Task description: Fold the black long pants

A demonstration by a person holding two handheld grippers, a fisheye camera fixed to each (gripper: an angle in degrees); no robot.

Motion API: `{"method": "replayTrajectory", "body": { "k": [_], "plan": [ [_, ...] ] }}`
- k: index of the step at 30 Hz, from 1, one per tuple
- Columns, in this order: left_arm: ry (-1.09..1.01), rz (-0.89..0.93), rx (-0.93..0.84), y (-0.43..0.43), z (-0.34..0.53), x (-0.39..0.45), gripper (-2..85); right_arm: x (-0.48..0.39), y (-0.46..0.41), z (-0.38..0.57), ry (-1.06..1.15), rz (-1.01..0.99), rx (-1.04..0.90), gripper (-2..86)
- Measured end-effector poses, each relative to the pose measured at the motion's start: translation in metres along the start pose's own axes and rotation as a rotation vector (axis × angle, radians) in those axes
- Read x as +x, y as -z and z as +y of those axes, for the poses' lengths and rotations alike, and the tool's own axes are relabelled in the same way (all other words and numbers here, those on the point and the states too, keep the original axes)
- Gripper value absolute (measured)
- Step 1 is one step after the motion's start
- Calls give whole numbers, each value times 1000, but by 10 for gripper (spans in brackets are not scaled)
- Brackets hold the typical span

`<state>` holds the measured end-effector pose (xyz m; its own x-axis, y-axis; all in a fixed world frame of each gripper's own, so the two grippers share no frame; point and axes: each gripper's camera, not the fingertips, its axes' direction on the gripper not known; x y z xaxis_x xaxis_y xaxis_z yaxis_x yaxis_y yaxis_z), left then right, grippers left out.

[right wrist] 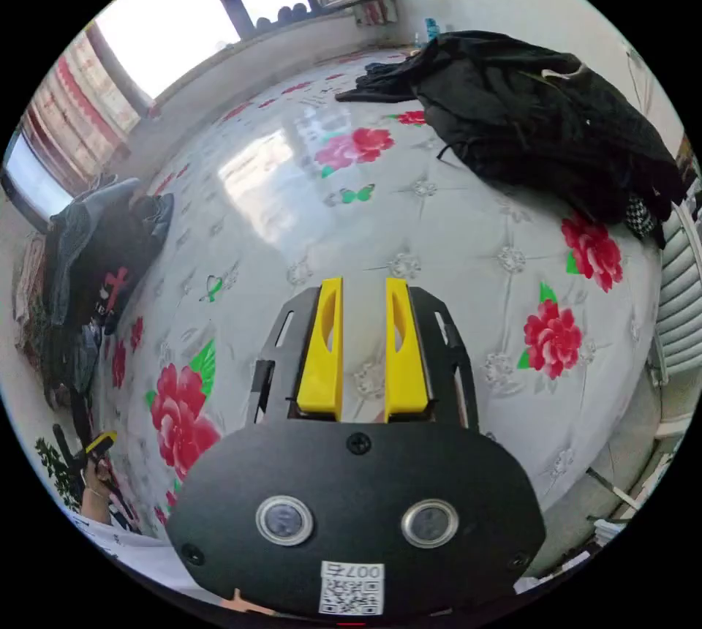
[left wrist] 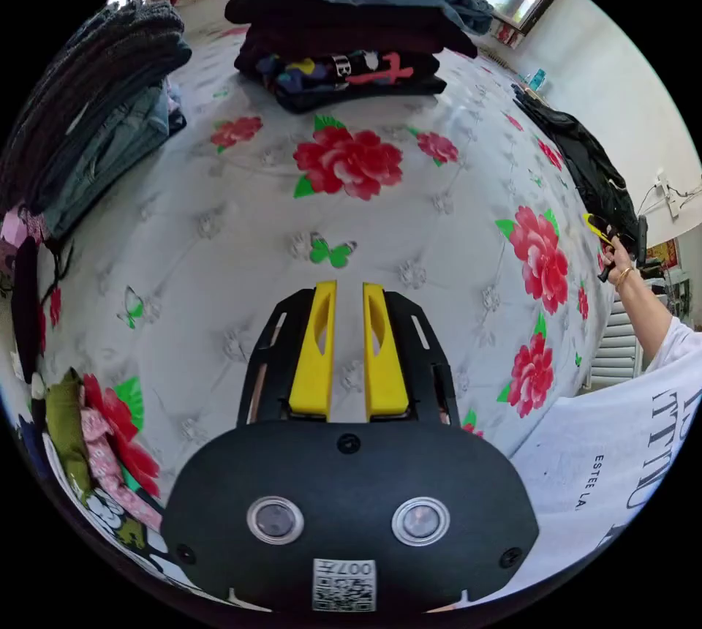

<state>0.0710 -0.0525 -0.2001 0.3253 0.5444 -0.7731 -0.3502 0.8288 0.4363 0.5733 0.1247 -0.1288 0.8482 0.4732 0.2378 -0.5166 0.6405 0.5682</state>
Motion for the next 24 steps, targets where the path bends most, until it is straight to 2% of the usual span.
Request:
{"method": "replayTrajectory", "body": {
  "k": [3,11,15,18,21,24],
  "plan": [
    [-4,9,-66,-11,3,31,51,64,28,-25,-115,22,100,67],
    [-106,-62,-79,-11,-27,98,40,191,111,-79,-304,128,323,81],
    [-94,-78,-98,-20,-39,127,14,282,155,-79,-544,-27,490,90],
    [-102,-112,-92,-20,-42,145,-5,330,177,-82,-628,-82,563,97],
    [-105,-150,-93,-19,-41,160,-8,358,191,-80,-668,-148,603,99],
    [-89,-172,-88,-18,-37,169,-9,357,190,-77,-588,-143,554,98]
  ]
}}
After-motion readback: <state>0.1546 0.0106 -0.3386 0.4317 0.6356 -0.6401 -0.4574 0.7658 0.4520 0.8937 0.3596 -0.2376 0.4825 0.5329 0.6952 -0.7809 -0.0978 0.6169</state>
